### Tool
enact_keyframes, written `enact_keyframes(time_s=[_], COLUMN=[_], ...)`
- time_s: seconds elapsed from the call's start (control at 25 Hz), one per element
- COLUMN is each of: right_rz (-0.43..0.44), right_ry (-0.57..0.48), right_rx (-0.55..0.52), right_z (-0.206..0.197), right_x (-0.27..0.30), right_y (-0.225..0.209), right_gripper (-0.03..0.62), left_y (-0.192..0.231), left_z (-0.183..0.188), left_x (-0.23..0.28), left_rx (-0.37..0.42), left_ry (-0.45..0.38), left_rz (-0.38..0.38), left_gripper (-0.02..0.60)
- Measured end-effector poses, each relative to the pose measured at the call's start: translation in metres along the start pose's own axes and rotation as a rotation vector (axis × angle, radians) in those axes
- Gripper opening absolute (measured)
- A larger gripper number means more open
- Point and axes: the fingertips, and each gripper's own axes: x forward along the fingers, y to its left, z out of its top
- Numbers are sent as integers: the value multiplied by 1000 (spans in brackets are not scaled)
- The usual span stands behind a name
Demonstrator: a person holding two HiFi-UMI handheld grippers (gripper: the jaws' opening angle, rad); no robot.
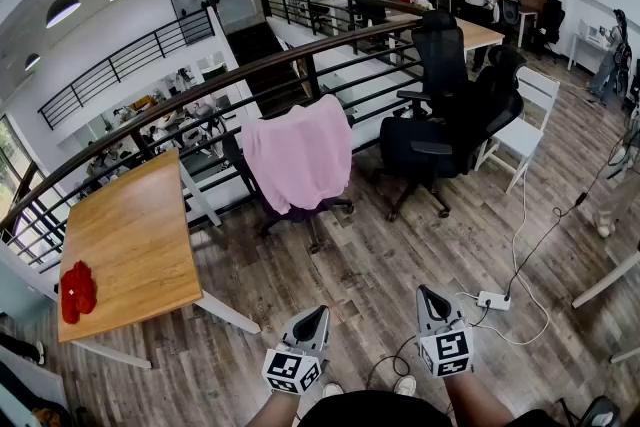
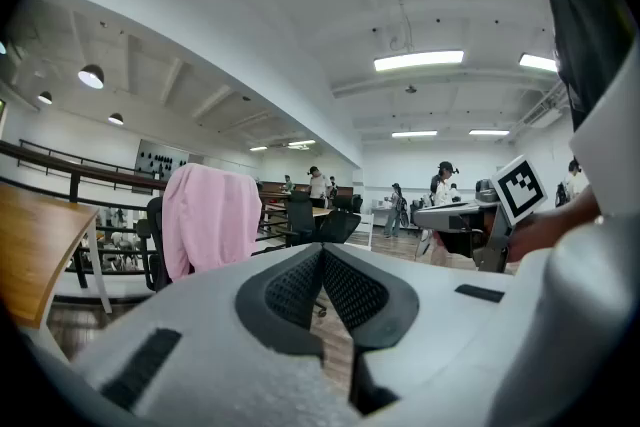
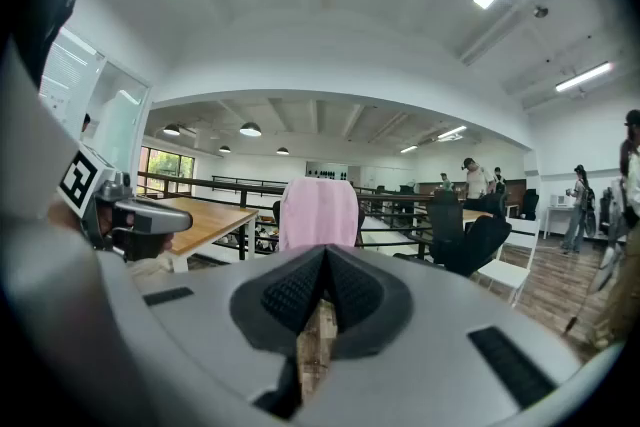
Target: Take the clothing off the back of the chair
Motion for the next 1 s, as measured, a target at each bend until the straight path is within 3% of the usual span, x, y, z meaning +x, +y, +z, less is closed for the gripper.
enact_keyframes(time_s=[0.16, 0.68, 1.0], right_rz=[7, 79, 128], right_ry=[5, 6, 30], right_rx=[9, 66, 90], right_z=[0, -22, -36], right_x=[2, 0, 21], right_y=[-9, -79, -108], right_gripper=[0, 3, 3], left_y=[0, -38, -39], left_z=[4, -5, -20], left_x=[8, 58, 89], left_rx=[-41, -1, -34], left_ry=[-10, 36, 67], left_rz=[11, 76, 122], left_gripper=[17, 17, 17])
